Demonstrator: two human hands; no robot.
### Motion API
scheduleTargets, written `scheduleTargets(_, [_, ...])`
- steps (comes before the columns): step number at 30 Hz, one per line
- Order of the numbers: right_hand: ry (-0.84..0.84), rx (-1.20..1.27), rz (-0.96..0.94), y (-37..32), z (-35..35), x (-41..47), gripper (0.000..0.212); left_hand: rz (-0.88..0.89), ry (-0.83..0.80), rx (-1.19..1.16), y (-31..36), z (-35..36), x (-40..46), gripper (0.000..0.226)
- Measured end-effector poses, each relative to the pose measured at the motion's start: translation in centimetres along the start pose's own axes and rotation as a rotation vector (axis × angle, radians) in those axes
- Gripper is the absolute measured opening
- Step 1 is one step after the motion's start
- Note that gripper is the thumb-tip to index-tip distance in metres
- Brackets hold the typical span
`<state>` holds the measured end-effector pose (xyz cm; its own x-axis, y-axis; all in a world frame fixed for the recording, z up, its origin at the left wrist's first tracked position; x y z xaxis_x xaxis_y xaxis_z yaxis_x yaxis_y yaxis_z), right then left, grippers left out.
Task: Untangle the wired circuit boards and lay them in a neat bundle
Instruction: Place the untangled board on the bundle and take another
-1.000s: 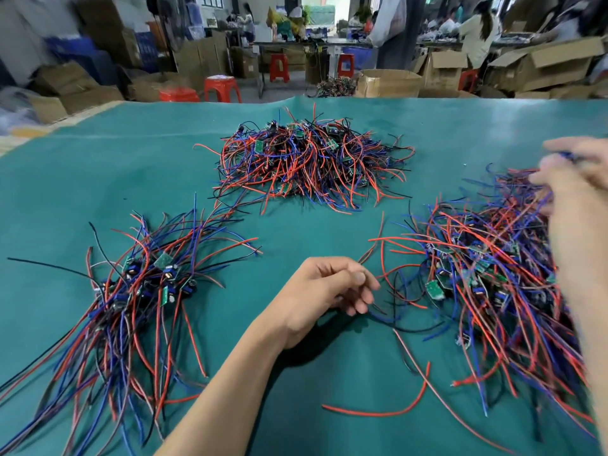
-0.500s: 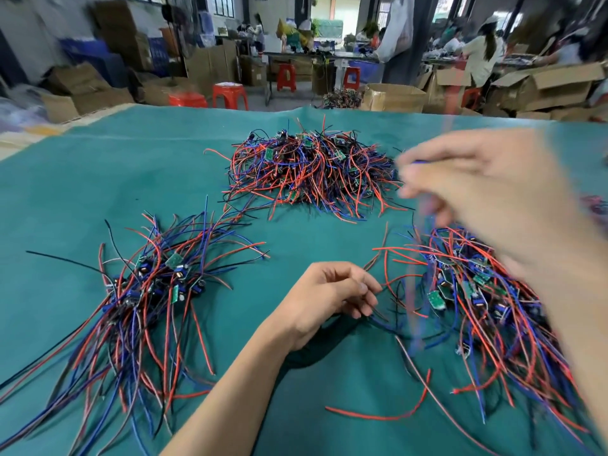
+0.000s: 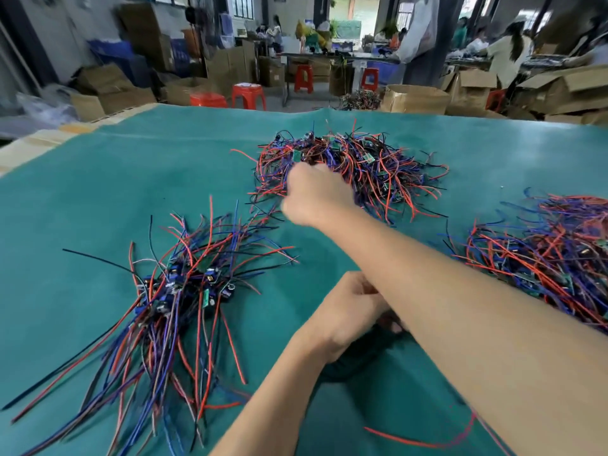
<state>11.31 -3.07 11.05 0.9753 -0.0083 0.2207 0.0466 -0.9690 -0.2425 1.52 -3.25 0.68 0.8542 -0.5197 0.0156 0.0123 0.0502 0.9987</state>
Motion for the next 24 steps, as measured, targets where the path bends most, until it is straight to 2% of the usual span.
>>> scheduleTargets(2, [0.045, -0.138, 0.098, 3.8, 1.2, 1.5, 0.032, 0.012, -0.054, -0.063, 0.2, 0.2, -0.3, 0.014])
scheduleTargets(4, [0.062, -0.218, 0.165, 6.9, 2.1, 2.3, 0.024, 0.029, -0.081, -0.106, 0.5, 0.4, -0.6, 0.028])
scheduleTargets(6, [0.066, -0.218, 0.188, 8.7, 2.7, 2.8, 0.013, 0.028, -0.094, -0.118, 0.8, 0.5, -0.7, 0.035])
scheduleTargets(8, [0.068, -0.173, 0.211, 9.6, 3.0, 3.3, 0.018, 0.024, -0.087, -0.141, 1.0, 0.5, -0.7, 0.029])
scheduleTargets(14, [-0.029, 0.216, 0.266, 10.4, 1.6, 1.9, 0.017, -0.019, -0.014, -0.275, 1.2, 0.1, -0.6, 0.023])
scheduleTargets(20, [-0.116, 0.597, 0.173, 13.1, -2.9, -6.6, 0.02, -0.159, 0.266, -0.843, 1.4, -1.4, 0.3, 0.014])
scheduleTargets(24, [-0.235, 0.891, 0.099, 13.1, -3.5, -12.9, 0.021, -0.155, 0.254, -0.862, 1.4, -1.3, 0.3, 0.023])
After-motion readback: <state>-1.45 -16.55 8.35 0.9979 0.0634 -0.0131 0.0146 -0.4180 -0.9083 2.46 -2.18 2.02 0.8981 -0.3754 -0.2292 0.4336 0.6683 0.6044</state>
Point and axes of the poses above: each hand's wrist, its own x-axis towards the middle knuckle, its own z-axis out of the palm, y = z × x, the point moved 2 cm from there along x, towards the middle knuckle, and after that the axes turned 3 degrees about z, right-handed, at the moved point
